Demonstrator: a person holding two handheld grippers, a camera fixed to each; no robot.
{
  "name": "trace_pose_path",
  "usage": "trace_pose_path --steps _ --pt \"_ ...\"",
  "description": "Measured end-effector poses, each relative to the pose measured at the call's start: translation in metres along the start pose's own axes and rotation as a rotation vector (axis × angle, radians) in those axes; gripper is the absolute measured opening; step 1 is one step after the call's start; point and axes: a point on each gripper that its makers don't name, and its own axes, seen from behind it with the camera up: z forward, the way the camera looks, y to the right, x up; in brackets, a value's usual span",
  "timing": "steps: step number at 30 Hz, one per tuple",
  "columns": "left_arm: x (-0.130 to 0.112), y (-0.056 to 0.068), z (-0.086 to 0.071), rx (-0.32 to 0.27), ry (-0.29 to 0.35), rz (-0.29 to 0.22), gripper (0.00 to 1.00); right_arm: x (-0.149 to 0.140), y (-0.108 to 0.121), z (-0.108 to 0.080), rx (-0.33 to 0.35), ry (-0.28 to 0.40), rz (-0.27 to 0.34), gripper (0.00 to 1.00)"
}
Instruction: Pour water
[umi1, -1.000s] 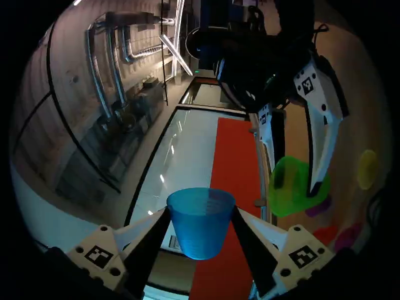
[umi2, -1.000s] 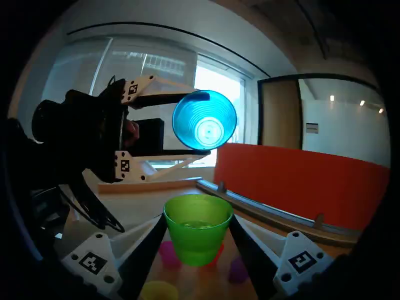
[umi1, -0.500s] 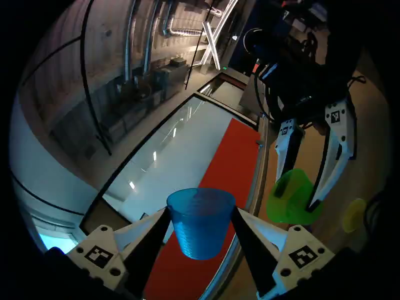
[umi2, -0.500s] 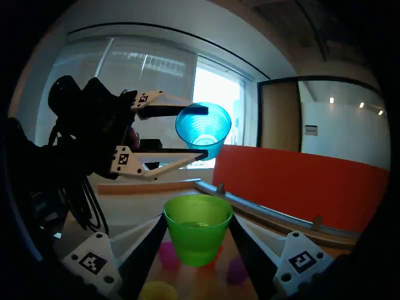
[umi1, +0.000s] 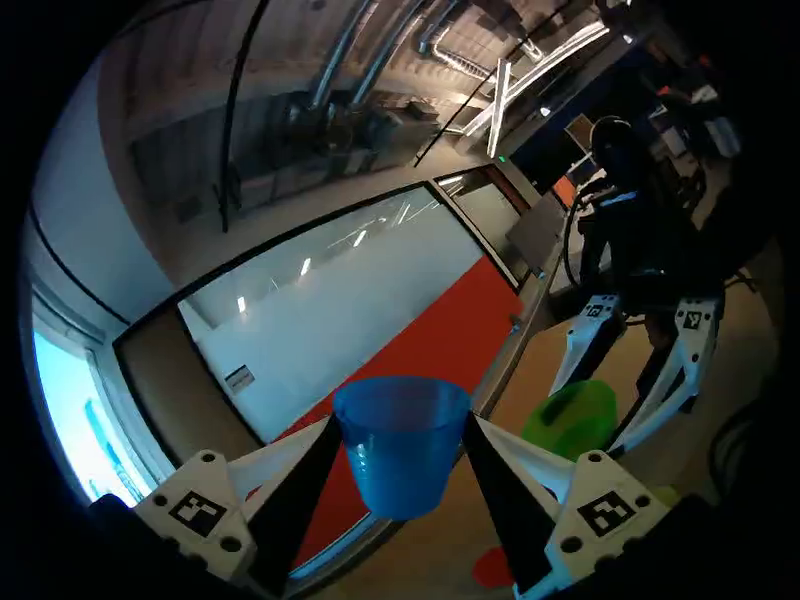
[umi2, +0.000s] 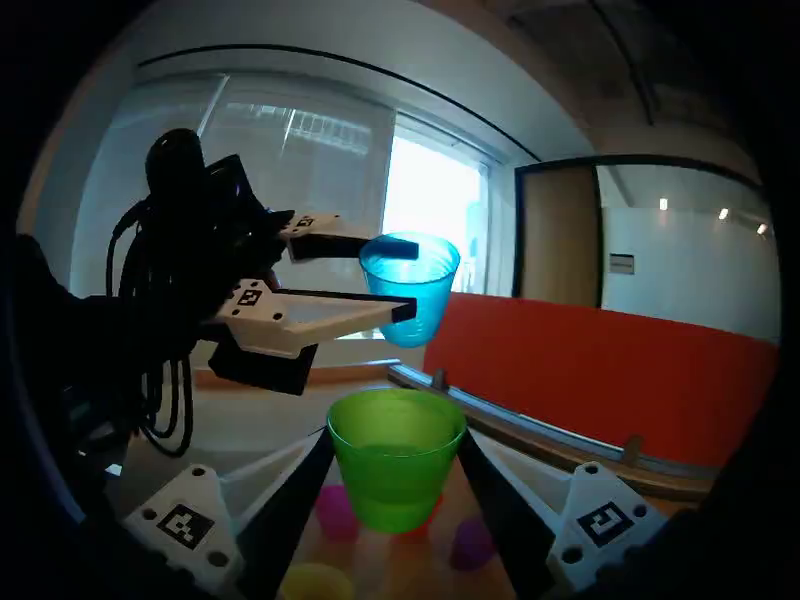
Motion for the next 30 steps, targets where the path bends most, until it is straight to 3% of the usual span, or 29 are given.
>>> trace_pose_path --steps 11,17,30 --pt "-0.016 -0.002 -0.003 -0.012 -0.042 -0.246 0.86 0.002 0.003 -0.004 -0.005 0.011 0.000 0.91" --pt "-0.020 -0.004 -0.005 -0.018 -0.051 -0.323 0.86 0.003 0.004 -0.006 -0.009 0.019 0.002 0.90" --pt "-0.028 0.005 -0.005 -0.053 -0.058 -0.544 0.86 0.011 0.003 -0.007 -0.008 0.036 0.004 0.90"
